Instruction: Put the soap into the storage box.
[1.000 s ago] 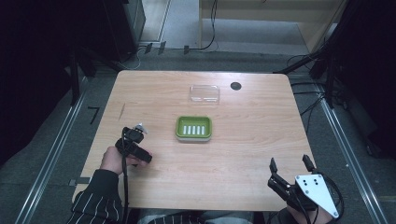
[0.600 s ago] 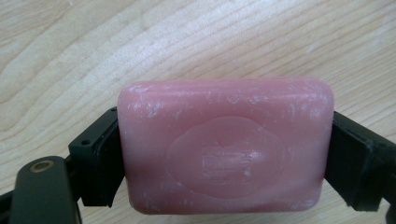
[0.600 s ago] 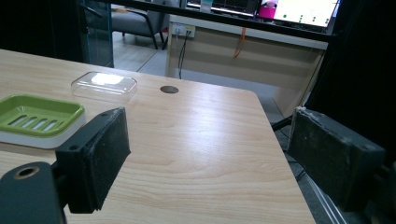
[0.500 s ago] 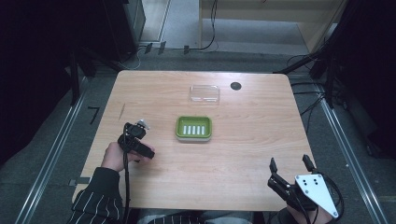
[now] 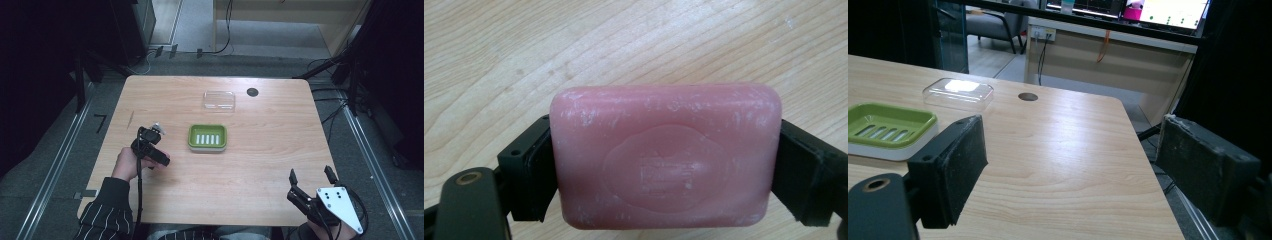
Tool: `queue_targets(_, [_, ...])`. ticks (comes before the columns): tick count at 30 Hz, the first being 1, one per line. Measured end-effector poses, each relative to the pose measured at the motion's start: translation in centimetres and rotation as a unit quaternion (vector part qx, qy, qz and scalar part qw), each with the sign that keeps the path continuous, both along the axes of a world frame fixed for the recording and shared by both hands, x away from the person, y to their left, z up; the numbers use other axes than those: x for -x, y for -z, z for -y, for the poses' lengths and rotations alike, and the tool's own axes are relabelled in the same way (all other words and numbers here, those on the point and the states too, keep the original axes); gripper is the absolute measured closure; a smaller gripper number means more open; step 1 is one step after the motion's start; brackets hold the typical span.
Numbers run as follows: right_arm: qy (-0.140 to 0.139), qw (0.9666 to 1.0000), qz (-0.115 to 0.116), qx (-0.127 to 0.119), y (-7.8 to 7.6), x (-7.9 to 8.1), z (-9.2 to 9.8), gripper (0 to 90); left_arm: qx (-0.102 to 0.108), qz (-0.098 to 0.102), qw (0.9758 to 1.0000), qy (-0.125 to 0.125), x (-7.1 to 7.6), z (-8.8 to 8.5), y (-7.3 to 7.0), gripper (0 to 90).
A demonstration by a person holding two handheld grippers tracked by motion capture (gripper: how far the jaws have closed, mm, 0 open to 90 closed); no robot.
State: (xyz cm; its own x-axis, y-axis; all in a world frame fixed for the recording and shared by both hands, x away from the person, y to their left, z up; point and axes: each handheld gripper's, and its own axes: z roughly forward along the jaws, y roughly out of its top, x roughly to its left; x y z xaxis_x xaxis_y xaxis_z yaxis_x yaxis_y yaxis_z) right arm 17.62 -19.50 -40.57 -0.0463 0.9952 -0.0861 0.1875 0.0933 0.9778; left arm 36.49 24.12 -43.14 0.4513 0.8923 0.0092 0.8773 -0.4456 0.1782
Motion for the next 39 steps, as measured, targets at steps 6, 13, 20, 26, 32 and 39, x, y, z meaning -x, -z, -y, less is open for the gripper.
queue_targets(6, [0.000,1.0000,0.000,0.000,0.0,0.0,0.0,12.7,0.000,-0.001,1.0000,-0.003,-0.2,0.3,-0.2,13.3])
queue_targets(13, [0.000,1.0000,0.000,-0.001,0.0,0.0,0.0,12.7,0.006,0.004,1.0000,-0.001,-0.6,1.1,-0.4,13.3])
queue_targets(20, [0.000,1.0000,-0.001,-0.001,0.0,0.0,0.0,12.7,0.011,0.004,0.9999,0.009,-1.0,1.9,-0.7,13.3])
queue_targets(26, [0.000,1.0000,0.000,0.001,0.0,0.0,0.0,12.7,0.018,0.009,0.9997,0.010,-1.3,2.3,-1.1,13.3])
queue_targets(32, [0.000,1.0000,-0.001,0.001,0.0,0.0,0.0,12.7,0.020,0.011,0.9997,0.011,-1.3,2.3,-1.2,13.3])
queue_targets(39, [0.000,1.0000,-0.001,0.002,0.0,0.0,0.0,12.7,0.027,0.015,0.9994,0.012,-1.6,2.4,-1.6,13.3])
